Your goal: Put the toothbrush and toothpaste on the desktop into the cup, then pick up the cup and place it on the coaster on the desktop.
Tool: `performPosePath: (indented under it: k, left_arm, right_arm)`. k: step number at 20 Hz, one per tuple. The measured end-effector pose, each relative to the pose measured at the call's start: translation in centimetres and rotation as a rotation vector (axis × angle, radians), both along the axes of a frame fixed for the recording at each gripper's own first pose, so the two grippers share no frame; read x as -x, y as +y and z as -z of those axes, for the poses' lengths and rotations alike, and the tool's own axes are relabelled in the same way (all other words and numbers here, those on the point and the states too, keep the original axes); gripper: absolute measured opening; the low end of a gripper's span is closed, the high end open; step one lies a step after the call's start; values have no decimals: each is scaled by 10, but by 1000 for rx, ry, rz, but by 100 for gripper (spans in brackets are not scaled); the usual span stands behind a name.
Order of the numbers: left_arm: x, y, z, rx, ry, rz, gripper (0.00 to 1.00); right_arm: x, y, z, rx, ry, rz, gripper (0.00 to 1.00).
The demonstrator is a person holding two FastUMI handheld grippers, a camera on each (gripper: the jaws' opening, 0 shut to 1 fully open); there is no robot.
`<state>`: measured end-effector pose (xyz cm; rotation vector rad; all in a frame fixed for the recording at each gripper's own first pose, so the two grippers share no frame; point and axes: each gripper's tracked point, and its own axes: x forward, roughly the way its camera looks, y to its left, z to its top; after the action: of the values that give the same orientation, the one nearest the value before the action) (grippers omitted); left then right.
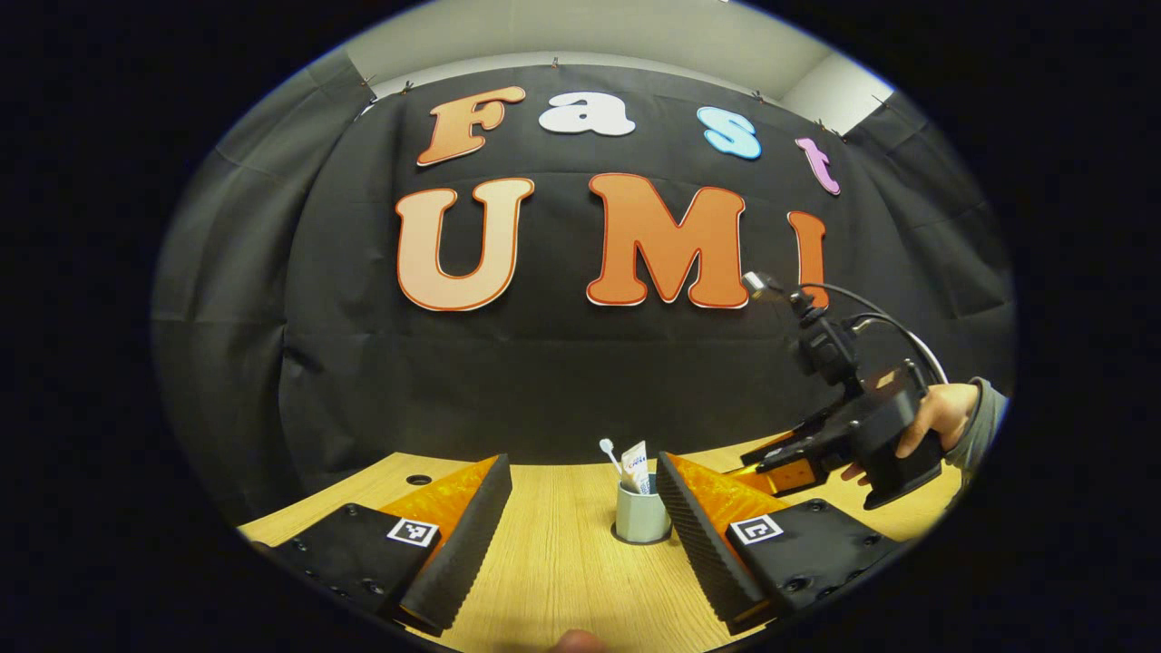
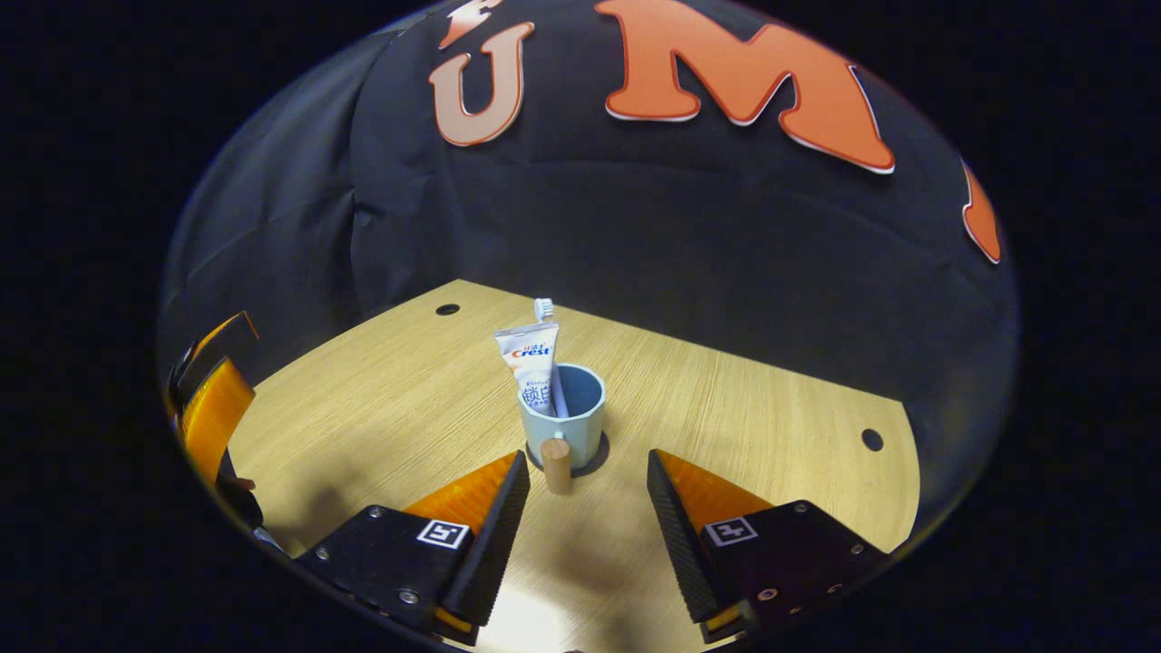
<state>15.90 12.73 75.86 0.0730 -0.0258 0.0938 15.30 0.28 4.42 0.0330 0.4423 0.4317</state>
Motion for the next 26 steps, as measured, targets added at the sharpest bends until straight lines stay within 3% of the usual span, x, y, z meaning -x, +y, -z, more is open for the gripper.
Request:
performPosePath:
  k: [4, 9, 12, 17, 26]
  left_arm:
    - [-7, -16, 2, -4, 11, 27, 100]
    - [-12, -28, -6, -2, -14, 35, 100]
    - [-14, -35, -10, -9, -25, 35, 100]
    - [-13, -44, -16, -14, -47, 34, 100]
    - [-7, -51, -22, -13, -82, 16, 98]
  right_arm:
    - [15, -30, -7, 11, -102, 65, 85]
    - [36, -61, -17, -55, -232, 184, 86]
    - [46, -78, -26, -35, -308, 236, 86]
    - [73, -91, -58, -99, -432, 271, 87]
    - [94, -115, -47, -152, -463, 354, 88]
